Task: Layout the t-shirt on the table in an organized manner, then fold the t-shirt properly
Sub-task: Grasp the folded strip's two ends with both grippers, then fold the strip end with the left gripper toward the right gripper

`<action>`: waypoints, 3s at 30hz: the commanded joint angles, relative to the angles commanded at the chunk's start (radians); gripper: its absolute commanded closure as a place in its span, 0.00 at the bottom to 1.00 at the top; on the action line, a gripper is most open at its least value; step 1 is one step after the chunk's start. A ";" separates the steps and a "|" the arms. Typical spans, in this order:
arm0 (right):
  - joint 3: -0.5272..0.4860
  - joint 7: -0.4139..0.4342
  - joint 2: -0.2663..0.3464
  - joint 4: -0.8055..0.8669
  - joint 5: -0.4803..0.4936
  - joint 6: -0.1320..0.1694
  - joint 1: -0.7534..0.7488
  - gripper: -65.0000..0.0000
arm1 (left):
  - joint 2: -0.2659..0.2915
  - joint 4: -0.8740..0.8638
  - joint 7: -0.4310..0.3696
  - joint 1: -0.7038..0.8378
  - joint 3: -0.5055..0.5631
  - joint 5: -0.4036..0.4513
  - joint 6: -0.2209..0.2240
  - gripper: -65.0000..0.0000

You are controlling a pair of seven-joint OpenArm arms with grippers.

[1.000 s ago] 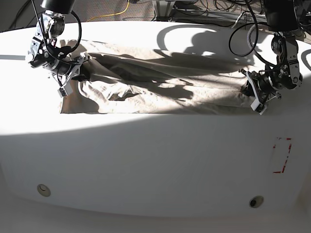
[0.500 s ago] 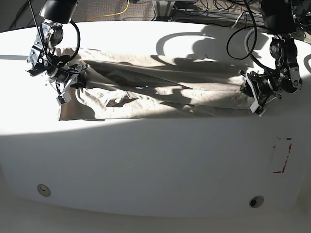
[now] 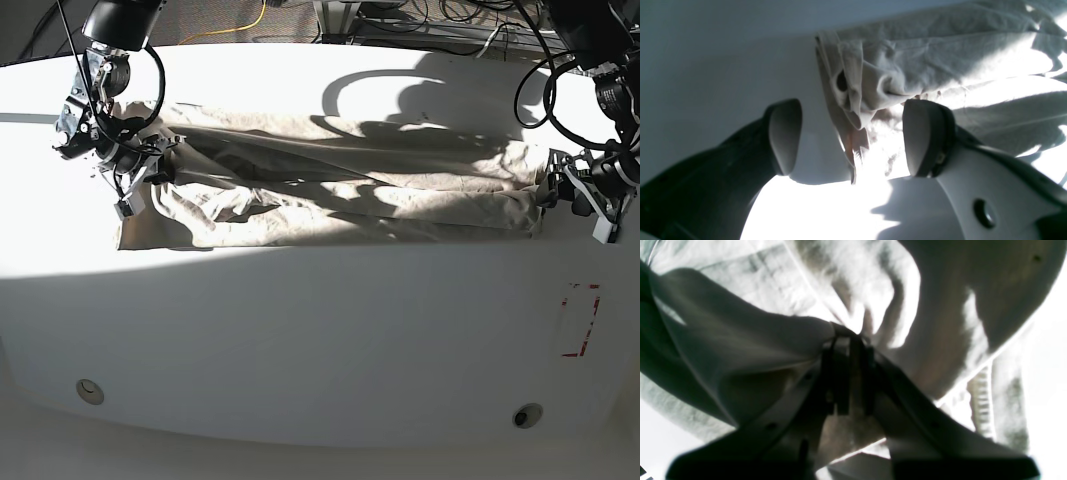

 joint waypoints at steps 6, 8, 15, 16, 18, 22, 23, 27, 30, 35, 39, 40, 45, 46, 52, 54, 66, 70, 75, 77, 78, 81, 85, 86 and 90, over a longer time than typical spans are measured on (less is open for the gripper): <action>0.000 0.000 -0.002 0.000 0.002 0.000 0.003 0.91 | 0.003 -0.127 -0.034 -0.006 -0.025 -0.002 0.000 0.31; 0.000 0.000 -0.002 0.000 0.002 0.000 0.003 0.91 | 0.003 -0.158 -0.071 -0.006 -0.026 -0.003 0.000 0.31; 0.000 0.000 -0.002 0.000 0.002 0.000 0.003 0.91 | 0.006 -0.241 -0.097 -0.035 0.029 -0.005 0.000 0.31; 0.000 0.000 -0.002 0.000 0.002 0.000 0.003 0.91 | 0.006 -0.245 -0.098 -0.038 0.043 -0.005 0.000 0.31; 0.000 0.000 -0.002 0.000 0.002 0.000 0.003 0.91 | 0.006 -0.245 -0.098 -0.040 0.055 -0.005 0.000 0.31; 0.000 0.000 -0.002 0.000 0.003 0.000 0.003 0.91 | 0.018 -0.245 -0.100 -0.043 0.081 -0.005 0.000 0.31; 0.000 0.000 -0.002 0.000 0.003 0.000 0.003 0.91 | 0.028 -0.245 -0.100 -0.048 0.086 -0.003 0.000 0.31; 0.000 0.000 -0.009 0.000 0.003 0.000 0.003 0.91 | 0.051 -0.245 -0.100 -0.055 0.086 0.000 0.000 0.34; 0.000 0.000 -0.018 0.002 0.003 0.000 0.005 0.91 | 0.051 -0.245 -0.100 -0.055 0.087 0.000 0.000 0.48; 0.000 0.000 -0.020 0.002 0.003 0.000 0.005 0.91 | 0.074 -0.247 -0.100 -0.055 0.089 0.002 0.000 0.84; 0.000 0.000 -0.020 0.002 0.003 0.000 0.005 0.91 | 0.078 -0.244 -0.100 -0.055 0.089 0.002 0.000 1.00; 0.000 0.000 -0.021 0.002 0.003 0.000 0.005 0.91 | 0.078 -0.239 -0.100 -0.055 0.089 0.002 0.000 1.00; 0.000 0.000 -0.021 0.002 0.003 0.000 0.005 0.91 | 0.078 -0.193 -0.100 -0.052 0.089 0.000 0.000 1.00; 0.000 0.000 -0.021 0.002 0.003 0.000 0.005 0.91 | 0.080 -0.169 -0.100 -0.051 0.089 0.000 0.000 1.00; 0.000 0.000 -0.021 0.002 0.003 0.000 0.005 0.91 | 0.080 -0.005 -0.092 -0.021 0.149 0.000 0.000 1.00; 0.000 0.000 -0.021 0.002 0.003 0.000 0.005 0.91 | 0.078 0.043 -0.092 -0.008 0.193 0.000 0.000 1.00; 0.000 0.000 -0.048 0.009 0.003 0.000 0.005 0.91 | 0.106 0.137 -0.094 -0.005 0.473 -0.005 0.000 1.00; 0.000 0.000 -0.049 0.009 0.003 0.000 0.005 0.91 | 0.170 0.137 -0.094 -0.006 0.493 0.002 0.000 1.00; 0.000 0.000 -0.049 0.009 0.003 0.000 0.003 0.91 | 0.235 0.129 -0.095 -0.038 0.539 0.002 0.000 1.00; 0.000 0.000 -0.049 0.009 0.003 0.000 0.003 0.91 | 0.252 0.129 -0.097 -0.043 0.555 0.002 0.000 1.00; 0.000 0.000 -0.049 0.009 0.003 0.000 0.003 0.91 | 0.261 0.129 -0.097 -0.043 0.566 0.002 0.000 1.00; 0.000 0.000 -0.049 0.009 0.003 0.000 0.003 0.91 | 0.295 0.129 -0.098 -0.048 0.585 0.000 0.000 1.00; 0.000 0.000 -0.049 0.026 0.003 0.000 0.003 0.91 | 0.339 0.129 -0.100 -0.048 0.586 0.002 0.000 1.00; 0.000 0.000 -0.049 0.032 0.003 0.000 0.002 0.91 | 0.348 0.129 -0.100 -0.049 0.586 0.002 0.000 1.00; 0.000 0.000 -0.049 0.038 0.003 0.000 0.003 0.91 | 0.370 0.127 -0.100 -0.049 0.586 0.002 0.000 0.99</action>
